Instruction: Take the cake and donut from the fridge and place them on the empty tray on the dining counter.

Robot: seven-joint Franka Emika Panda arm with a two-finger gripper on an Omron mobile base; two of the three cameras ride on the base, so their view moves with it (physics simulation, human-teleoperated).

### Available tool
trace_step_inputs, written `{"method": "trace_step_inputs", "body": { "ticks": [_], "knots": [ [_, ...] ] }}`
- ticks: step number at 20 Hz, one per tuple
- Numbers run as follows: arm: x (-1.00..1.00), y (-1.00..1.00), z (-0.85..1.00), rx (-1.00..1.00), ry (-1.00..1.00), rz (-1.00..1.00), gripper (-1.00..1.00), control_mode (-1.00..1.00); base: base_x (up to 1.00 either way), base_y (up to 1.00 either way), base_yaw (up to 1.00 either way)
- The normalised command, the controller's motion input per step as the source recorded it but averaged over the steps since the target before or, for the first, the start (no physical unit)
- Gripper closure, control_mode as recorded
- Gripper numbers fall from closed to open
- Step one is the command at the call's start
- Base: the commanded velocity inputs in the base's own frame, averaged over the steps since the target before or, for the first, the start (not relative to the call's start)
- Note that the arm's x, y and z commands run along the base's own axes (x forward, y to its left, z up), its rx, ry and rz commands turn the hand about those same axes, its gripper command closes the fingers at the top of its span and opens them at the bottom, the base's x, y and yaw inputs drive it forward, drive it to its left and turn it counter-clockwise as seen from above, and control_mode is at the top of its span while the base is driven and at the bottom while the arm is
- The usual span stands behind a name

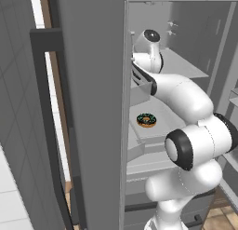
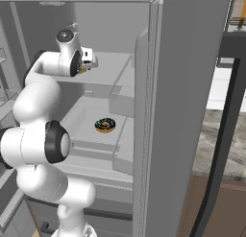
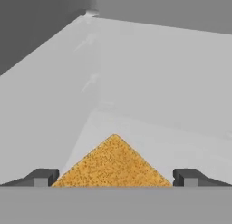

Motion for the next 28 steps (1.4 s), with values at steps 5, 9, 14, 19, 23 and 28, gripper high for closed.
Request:
{"method": "trace_step_inputs", "body": {
  "ticks": [5, 9, 14, 19, 23, 28],
  "knots": [
    [0.03, 0.06, -0.3, 0.0, 0.0, 0.0, 1.0, -1.0, 0.0, 0.0, 0.0],
    [0.0, 0.0, -0.15, 0.0, -0.01, 0.0, 1.0, -1.0, 0.0, 0.0, 0.0],
    [0.0, 0.0, 0.0, 0.0, 0.0, 0.01, 1.0, -1.0, 0.0, 0.0, 0.0],
    [-0.82, -0.29, 0.12, 0.0, -0.14, 0.01, 1.0, -1.0, 0.0, 0.0, 0.0],
    [-1.0, -0.28, 0.38, 0.0, -0.2, 0.01, 1.0, -1.0, 0.0, 0.0, 0.0],
    [-1.0, -0.08, 0.44, -0.02, -0.15, 0.02, 1.0, -1.0, 0.0, 0.0, 0.0]
  ]
}}
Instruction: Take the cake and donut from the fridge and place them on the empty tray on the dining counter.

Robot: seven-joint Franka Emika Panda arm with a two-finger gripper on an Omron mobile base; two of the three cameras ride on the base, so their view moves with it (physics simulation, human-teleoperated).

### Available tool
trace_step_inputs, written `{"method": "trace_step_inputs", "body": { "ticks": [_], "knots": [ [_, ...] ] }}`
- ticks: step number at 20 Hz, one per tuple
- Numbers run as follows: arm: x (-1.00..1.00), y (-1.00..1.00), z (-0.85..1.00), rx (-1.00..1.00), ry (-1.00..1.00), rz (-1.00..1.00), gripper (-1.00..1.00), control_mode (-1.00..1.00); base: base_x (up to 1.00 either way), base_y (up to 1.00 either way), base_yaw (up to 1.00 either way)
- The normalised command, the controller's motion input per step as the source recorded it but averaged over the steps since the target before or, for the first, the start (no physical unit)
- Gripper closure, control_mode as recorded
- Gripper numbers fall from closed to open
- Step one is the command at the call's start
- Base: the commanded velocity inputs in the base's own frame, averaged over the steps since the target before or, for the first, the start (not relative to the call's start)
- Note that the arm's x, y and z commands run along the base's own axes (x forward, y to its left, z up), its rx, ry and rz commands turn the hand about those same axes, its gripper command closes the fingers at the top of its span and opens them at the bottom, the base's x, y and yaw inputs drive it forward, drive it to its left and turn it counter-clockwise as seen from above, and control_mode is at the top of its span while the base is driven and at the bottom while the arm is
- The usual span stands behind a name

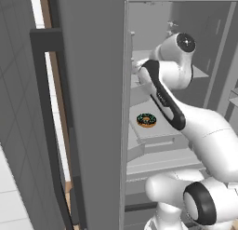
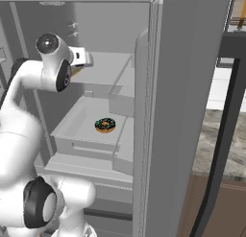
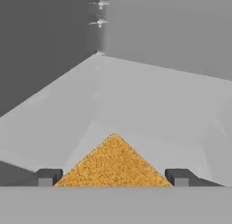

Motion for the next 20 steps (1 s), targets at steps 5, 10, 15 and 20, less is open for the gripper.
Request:
{"method": "trace_step_inputs", "body": {
  "ticks": [5, 10, 15, 20],
  "knots": [
    [-1.0, -0.02, 0.28, 0.0, -0.11, 0.02, 1.0, -1.0, 0.0, 0.0, 0.0],
    [-1.0, 0.0, 0.19, 0.01, 0.0, 0.11, 1.0, -1.0, 0.0, 0.0, 0.0],
    [-1.0, 0.0, 0.22, 0.01, -0.01, 0.11, 1.0, -1.0, 0.0, 0.0, 0.0],
    [-1.0, -0.05, 0.13, 0.0, -0.12, 0.04, 1.0, -1.0, 0.0, 0.0, 0.0]
  ]
}}
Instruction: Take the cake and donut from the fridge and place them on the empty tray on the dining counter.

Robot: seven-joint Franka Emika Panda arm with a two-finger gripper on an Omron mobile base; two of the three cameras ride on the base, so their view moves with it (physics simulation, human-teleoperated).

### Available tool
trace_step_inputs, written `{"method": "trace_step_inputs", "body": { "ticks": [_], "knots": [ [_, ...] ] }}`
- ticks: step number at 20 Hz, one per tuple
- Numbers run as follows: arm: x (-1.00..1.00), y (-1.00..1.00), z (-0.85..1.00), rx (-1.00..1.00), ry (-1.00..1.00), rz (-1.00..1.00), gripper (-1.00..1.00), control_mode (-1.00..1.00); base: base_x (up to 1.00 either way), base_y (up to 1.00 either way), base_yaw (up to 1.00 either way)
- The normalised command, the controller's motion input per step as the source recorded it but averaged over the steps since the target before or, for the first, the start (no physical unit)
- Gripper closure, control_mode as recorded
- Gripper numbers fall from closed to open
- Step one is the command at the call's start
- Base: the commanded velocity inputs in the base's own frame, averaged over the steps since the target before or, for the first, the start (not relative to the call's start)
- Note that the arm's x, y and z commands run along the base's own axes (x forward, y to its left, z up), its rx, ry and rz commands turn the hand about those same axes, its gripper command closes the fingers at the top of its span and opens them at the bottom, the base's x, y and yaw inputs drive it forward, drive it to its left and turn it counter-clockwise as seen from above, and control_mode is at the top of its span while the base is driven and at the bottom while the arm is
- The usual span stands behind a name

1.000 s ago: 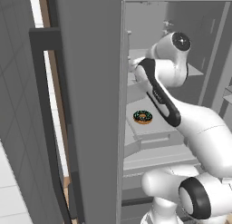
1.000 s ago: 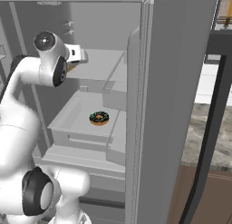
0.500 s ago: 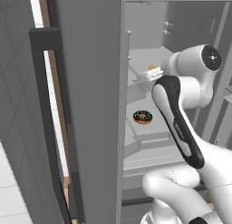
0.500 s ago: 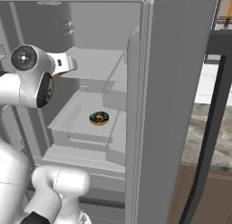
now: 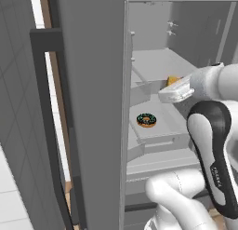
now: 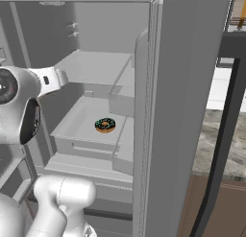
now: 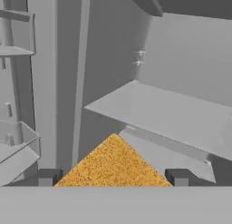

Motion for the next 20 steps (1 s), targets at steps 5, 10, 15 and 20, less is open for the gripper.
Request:
{"method": "trace_step_inputs", "body": {
  "ticks": [5, 10, 15, 20],
  "knots": [
    [-1.0, -0.28, 0.17, 0.0, -0.2, 0.0, 1.0, -1.0, 0.0, 0.0, 0.0],
    [-0.98, -0.27, 0.1, 0.0, -0.15, 0.0, 1.0, -1.0, 0.0, 0.0, 0.0],
    [-0.32, -0.02, 0.0, 0.0, -0.01, -0.01, 1.0, -1.0, 0.0, 0.0, 0.0],
    [0.0, 0.0, 0.0, 0.0, 0.0, 0.0, 1.0, 1.0, -0.03, 0.0, 0.02]
  ]
}}
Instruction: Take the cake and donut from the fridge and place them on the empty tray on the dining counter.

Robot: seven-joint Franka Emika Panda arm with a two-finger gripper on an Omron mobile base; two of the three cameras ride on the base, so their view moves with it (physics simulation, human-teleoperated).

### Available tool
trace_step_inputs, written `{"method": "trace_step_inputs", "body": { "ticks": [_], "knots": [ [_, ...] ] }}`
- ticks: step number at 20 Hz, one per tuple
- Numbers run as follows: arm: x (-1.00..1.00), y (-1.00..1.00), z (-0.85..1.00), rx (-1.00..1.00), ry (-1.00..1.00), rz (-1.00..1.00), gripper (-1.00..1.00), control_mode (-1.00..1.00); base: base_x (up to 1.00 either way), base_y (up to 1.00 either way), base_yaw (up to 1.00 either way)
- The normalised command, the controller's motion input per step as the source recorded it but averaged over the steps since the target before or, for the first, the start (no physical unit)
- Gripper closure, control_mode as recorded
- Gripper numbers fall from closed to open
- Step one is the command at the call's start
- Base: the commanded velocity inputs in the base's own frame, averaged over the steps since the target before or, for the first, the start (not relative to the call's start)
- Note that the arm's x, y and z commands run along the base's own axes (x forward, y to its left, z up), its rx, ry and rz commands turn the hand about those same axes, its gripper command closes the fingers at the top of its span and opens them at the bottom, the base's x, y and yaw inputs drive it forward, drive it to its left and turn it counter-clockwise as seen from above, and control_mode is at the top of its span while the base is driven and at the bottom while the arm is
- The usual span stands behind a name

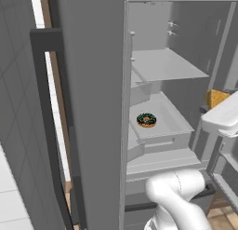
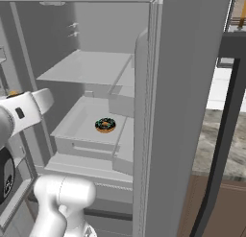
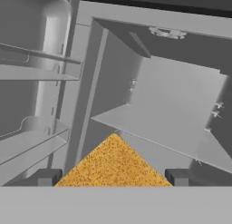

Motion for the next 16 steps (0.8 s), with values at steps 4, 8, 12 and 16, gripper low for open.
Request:
{"method": "trace_step_inputs", "body": {
  "ticks": [4, 8, 12, 16],
  "knots": [
    [0.0, 0.0, 0.0, 0.0, 0.0, 0.0, 1.0, 1.0, -0.8, -0.2, 0.0],
    [0.0, 0.0, 0.0, 0.0, 0.0, 0.0, 1.0, 1.0, -1.0, -0.29, 0.0],
    [0.0, 0.0, 0.0, 0.0, 0.0, 0.0, 1.0, 1.0, -1.0, -0.09, 0.0],
    [0.0, 0.0, 0.0, 0.0, 0.0, 0.0, 1.0, 1.0, -0.82, 0.0, 0.0]
  ]
}}
